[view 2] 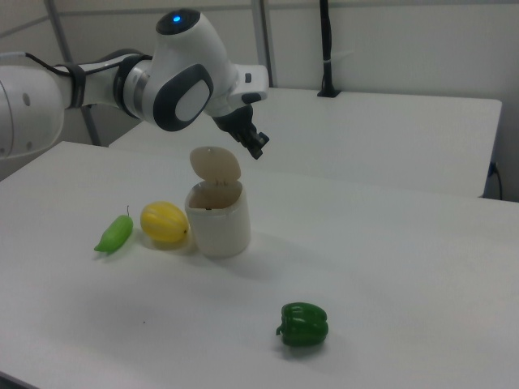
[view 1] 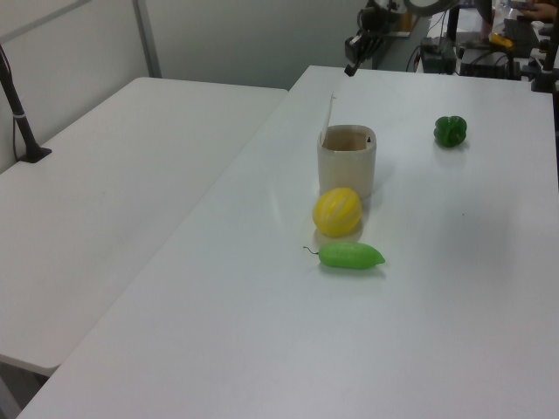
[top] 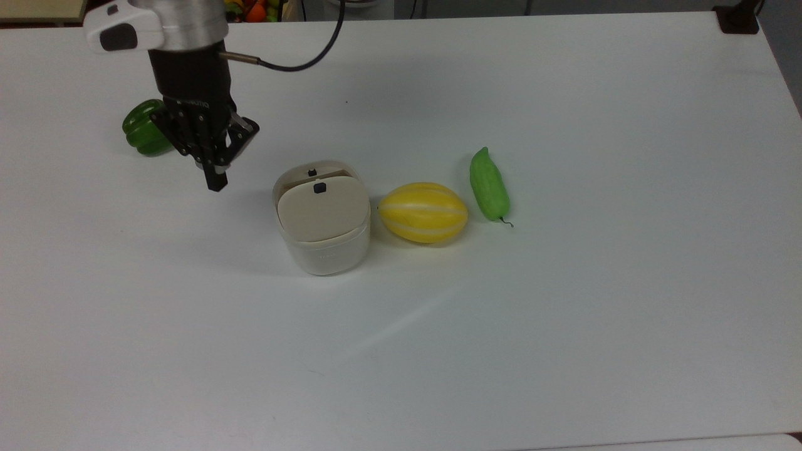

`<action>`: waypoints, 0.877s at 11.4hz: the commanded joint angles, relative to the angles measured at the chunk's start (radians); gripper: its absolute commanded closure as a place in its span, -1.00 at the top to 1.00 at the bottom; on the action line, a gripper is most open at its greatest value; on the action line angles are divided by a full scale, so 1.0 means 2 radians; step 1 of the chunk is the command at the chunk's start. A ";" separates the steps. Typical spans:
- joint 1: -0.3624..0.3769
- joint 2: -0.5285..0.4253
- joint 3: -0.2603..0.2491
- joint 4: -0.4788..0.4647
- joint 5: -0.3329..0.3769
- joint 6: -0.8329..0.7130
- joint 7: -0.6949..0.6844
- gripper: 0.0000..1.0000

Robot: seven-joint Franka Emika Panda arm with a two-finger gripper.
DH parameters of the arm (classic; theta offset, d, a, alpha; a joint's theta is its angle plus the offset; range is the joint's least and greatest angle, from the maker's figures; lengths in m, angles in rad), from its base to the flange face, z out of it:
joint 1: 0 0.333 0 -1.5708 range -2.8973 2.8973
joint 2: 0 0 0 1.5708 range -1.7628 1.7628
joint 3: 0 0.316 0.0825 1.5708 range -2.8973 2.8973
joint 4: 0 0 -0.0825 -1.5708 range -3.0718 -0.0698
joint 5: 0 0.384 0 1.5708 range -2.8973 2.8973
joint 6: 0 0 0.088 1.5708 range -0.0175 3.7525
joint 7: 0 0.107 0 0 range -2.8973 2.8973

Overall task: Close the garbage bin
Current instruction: 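Move the gripper behind the raised lid of the cream bin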

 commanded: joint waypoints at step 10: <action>0.011 0.034 0.031 0.021 0.052 0.071 -0.002 -1.00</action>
